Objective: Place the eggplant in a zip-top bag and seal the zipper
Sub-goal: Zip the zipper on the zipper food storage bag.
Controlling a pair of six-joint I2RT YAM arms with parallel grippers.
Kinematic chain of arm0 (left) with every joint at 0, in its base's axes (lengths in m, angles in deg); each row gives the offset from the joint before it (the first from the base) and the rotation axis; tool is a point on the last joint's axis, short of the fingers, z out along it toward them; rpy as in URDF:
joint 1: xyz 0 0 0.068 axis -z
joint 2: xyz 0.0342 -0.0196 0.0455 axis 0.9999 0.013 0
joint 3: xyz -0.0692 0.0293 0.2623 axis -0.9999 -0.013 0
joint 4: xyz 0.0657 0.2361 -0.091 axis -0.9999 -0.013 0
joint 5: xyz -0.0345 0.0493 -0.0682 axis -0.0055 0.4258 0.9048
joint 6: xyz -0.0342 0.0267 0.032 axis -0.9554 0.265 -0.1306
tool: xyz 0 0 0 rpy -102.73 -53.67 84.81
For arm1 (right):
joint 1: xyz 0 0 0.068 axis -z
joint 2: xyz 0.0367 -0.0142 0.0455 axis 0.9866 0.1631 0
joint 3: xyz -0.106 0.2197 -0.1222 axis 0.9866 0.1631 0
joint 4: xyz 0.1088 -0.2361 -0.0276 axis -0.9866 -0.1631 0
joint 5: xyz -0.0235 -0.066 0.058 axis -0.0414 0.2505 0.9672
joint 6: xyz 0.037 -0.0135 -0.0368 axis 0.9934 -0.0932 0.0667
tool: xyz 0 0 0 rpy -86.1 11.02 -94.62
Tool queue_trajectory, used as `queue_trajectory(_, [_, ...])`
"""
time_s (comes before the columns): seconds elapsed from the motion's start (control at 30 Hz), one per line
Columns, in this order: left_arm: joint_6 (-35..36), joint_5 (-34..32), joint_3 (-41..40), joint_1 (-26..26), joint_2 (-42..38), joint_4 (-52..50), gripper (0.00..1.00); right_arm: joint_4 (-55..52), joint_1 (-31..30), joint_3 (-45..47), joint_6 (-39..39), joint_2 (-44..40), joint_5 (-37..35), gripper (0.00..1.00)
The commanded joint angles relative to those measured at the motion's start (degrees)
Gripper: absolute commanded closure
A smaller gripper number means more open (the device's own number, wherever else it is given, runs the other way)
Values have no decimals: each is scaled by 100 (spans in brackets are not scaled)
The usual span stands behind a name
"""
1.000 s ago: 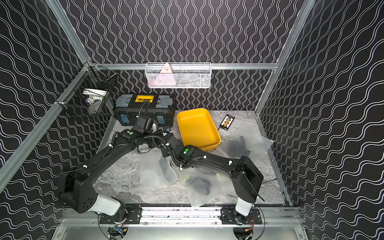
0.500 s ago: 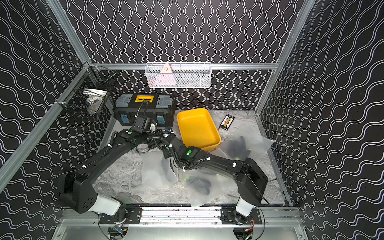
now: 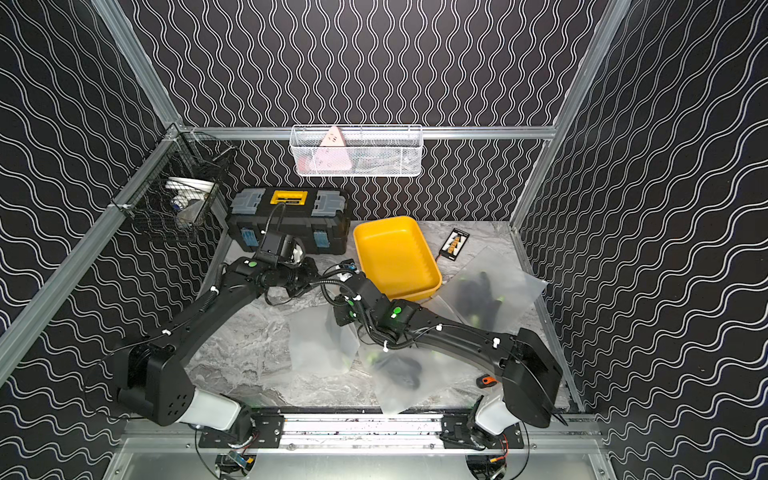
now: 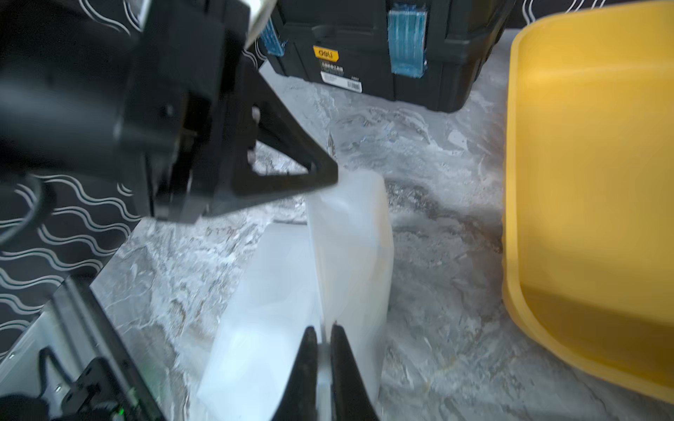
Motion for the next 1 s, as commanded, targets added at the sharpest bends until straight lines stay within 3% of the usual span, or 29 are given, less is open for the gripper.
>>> queue_trajectory(0.0, [-57,-805,-19,-136,-22,109,100,-600,-50,278,239,-334,263,97])
queue_trajectory(0.33, [-92,-1053,7,-217,-22,28,100,-838,-141,1165,603,-1291,410,98])
queue_trajectory(0.7, [-82,-1171,24,-222,-15,52,100,-864,-159,1598,740,-1657,446,97])
queue_trajectory(0.77, [-113,-1067,-25,-203,-5,163,100,-786,-162,1548,732,-1569,520,92])
queue_trajectory(0.87, [-137,-998,-63,-44,17,235,100,-661,-159,1325,715,-1416,640,69])
queue_trajectory(0.97, [-75,-1199,-2,207,-9,165,100,-691,-159,1037,715,-1395,426,60])
